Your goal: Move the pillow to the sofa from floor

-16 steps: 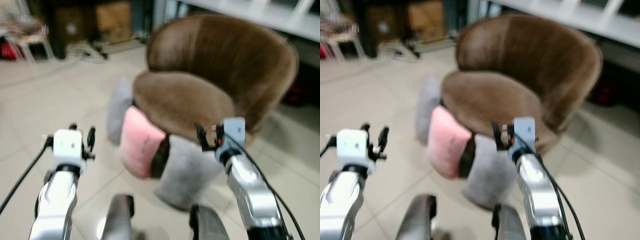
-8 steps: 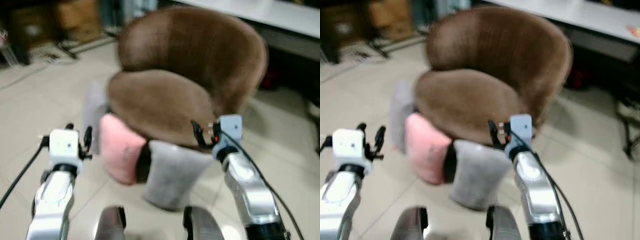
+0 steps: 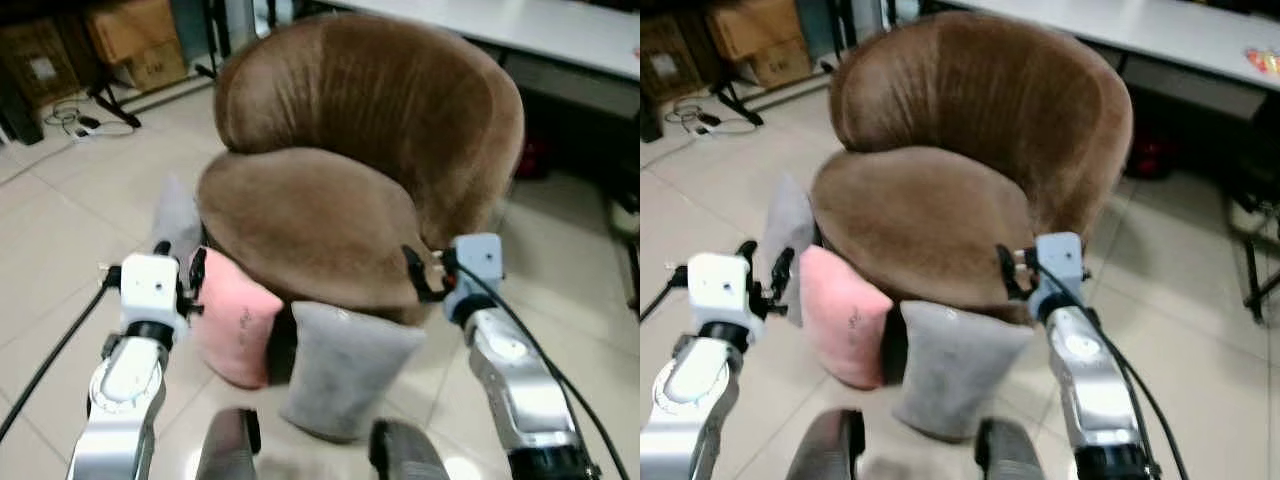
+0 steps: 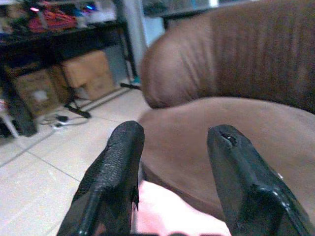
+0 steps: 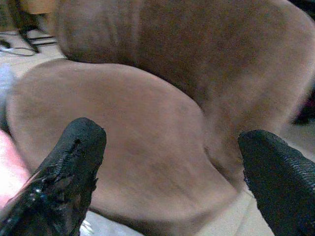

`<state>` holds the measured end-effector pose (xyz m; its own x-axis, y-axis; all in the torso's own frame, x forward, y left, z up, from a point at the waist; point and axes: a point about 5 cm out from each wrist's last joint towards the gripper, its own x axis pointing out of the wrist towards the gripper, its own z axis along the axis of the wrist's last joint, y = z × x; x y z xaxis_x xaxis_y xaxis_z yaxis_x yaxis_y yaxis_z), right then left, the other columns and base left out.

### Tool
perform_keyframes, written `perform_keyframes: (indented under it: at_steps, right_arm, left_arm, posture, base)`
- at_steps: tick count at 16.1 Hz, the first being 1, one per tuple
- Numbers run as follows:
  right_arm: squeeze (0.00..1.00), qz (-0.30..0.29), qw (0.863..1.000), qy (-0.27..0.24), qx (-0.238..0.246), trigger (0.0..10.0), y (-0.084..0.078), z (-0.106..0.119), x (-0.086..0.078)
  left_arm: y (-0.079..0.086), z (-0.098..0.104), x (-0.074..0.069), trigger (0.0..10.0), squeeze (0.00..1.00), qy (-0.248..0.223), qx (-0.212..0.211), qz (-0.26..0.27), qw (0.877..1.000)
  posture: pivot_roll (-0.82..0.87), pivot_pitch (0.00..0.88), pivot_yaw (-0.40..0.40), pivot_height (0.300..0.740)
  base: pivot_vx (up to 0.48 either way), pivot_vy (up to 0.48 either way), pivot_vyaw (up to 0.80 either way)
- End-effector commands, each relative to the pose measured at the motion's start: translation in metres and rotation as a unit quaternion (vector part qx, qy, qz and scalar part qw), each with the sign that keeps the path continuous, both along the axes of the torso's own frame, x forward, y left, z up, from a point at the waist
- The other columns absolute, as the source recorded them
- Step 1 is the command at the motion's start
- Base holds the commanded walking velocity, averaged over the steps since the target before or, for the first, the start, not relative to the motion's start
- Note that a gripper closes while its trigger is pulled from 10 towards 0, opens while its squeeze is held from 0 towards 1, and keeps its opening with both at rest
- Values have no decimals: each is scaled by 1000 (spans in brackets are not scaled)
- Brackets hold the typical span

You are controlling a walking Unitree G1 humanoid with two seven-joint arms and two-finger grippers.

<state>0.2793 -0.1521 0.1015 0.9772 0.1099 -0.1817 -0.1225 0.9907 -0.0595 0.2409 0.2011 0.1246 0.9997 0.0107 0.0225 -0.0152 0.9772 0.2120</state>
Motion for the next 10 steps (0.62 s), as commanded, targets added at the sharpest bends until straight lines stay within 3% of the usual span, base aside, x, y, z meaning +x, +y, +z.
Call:
perform_keyframes:
  at_steps: [1,3,10]
  right_arm:
    - [0,23,1000,-13,6,10000,14,6,3]
    - [0,17,1000,-15,8,10000,14,6,4]
    - [0,7,1000,-16,21,10000,11,7,8]
  left_arm:
    - [7,0,-2,10000,0,2,6,10,1000]
    - [8,0,-2,10000,0,2,7,10,1000]
    - [9,2,2,10000,0,2,14,13,1000]
  posture:
    - [8,0,-40,616]
    - [9,0,-41,616]
    - [6,0,-35,616]
  base:
    - [285,0,800]
    - [281,0,694]
    - [241,0,0]
